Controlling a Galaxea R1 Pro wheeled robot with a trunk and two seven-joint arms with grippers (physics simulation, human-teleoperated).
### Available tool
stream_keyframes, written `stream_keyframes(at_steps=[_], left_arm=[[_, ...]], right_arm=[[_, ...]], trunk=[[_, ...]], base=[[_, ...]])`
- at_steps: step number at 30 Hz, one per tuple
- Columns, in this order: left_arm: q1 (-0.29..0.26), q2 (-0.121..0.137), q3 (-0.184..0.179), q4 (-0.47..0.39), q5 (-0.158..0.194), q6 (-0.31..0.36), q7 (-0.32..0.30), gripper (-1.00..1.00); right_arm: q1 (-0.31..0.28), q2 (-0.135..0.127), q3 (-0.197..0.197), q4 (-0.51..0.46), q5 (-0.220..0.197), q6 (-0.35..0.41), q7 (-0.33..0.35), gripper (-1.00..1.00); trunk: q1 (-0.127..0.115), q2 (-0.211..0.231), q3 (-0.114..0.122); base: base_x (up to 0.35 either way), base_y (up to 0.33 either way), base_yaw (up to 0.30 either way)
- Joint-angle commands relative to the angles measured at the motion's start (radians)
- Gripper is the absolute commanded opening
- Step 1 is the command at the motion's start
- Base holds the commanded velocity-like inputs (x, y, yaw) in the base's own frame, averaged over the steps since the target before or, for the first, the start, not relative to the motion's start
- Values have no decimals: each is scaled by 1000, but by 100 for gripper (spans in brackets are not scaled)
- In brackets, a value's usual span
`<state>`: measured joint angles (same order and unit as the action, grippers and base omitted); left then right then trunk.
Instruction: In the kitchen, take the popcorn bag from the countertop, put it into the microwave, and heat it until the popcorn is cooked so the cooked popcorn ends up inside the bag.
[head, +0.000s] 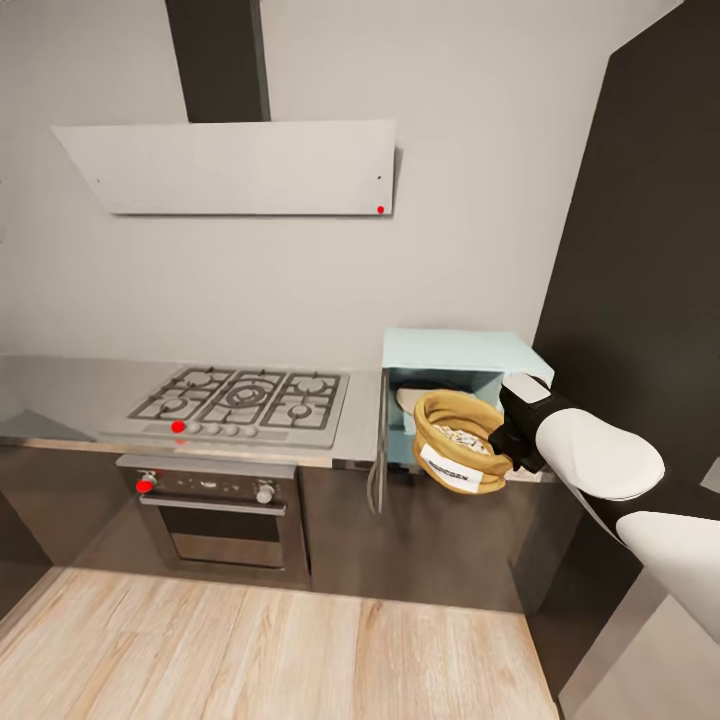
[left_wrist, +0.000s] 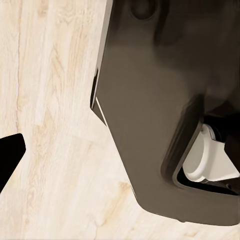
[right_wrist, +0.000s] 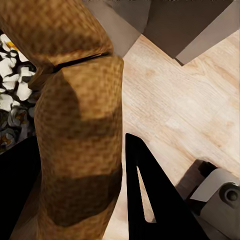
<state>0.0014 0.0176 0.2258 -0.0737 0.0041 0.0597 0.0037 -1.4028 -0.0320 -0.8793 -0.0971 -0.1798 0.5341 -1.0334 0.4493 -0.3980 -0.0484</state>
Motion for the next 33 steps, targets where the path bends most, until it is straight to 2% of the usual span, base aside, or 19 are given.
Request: stream_keyframes(at_steps=[1, 10, 14, 21, 33], left_arm=[[0, 0, 4, -3, 0, 6, 0, 100], [0, -1, 4, -3, 0, 6, 0, 100], [0, -1, 4, -3, 0, 6, 1, 100], [0, -1, 3, -3, 0, 6, 0, 100], [0, -1, 4, -3, 0, 6, 0, 100]], right_arm=[[-1, 0, 8, -1, -10, 7, -4, -100], [-1, 0, 7, -1, -10, 7, -5, -100], [-1, 0, 7, -1, -10, 7, -7, -100], [-1, 0, 6, -1, -10, -22, -47, -100], [0, 0, 6, -1, -10, -25, -48, -100]], trunk=[[1, -2, -1], [1, -2, 5], [1, -2, 5], [1, -2, 5], [1, -2, 5]], base=[[0, 0, 0], [152, 149, -6], [213, 190, -176], [21, 16, -251], [31, 14, -14]])
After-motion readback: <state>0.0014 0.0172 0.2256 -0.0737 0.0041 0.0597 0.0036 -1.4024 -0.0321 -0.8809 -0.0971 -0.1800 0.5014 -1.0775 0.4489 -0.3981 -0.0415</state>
